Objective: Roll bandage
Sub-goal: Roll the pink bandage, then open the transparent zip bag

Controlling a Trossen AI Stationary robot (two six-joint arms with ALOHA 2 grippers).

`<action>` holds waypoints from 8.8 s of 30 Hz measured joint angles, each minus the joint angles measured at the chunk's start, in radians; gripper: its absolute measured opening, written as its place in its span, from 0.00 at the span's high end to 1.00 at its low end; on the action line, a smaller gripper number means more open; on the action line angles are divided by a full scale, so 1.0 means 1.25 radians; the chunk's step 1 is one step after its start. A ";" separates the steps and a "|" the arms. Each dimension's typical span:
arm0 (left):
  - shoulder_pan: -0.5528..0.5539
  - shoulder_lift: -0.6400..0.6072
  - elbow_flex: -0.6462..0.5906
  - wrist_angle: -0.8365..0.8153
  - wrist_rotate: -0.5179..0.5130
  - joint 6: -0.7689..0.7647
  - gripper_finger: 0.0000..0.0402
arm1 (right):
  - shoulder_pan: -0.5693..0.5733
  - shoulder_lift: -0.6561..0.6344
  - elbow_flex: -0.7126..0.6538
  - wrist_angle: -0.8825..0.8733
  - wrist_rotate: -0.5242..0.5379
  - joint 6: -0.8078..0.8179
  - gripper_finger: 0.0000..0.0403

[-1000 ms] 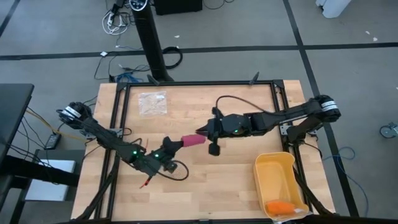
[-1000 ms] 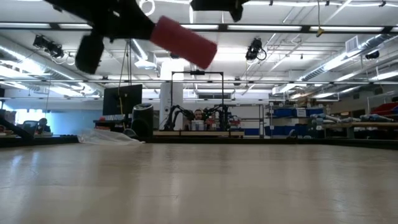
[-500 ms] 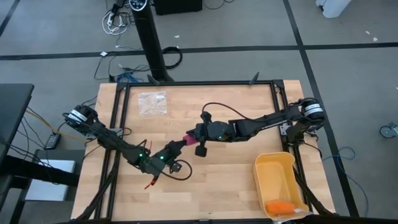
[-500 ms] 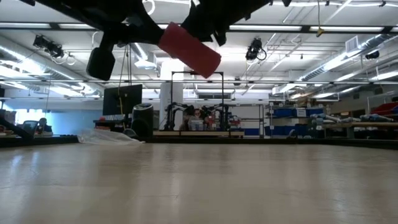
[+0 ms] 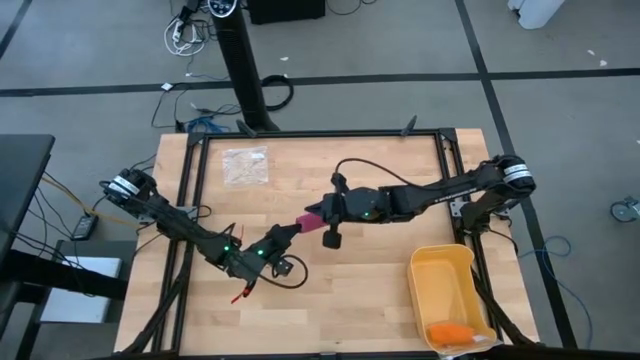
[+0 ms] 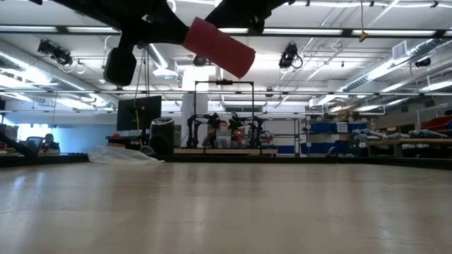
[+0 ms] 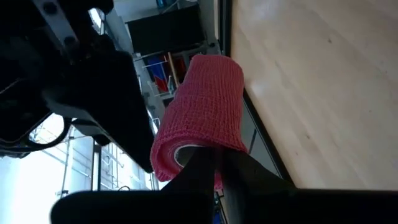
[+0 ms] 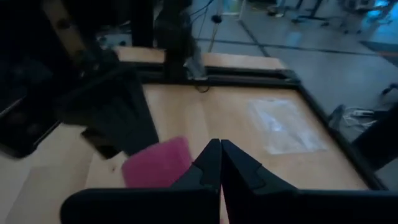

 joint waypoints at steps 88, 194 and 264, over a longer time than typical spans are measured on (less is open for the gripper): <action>0.349 0.223 0.002 -0.213 0.410 -1.150 0.93 | 0.072 -0.117 0.000 -0.455 0.234 0.180 1.00; 0.956 -0.349 -0.489 -0.205 0.966 -1.764 0.59 | -0.124 0.142 -0.334 0.551 -0.173 0.366 0.77; 0.531 -0.366 -0.472 0.539 1.014 -1.118 1.00 | -0.204 -0.217 -0.651 0.774 -0.175 0.178 0.66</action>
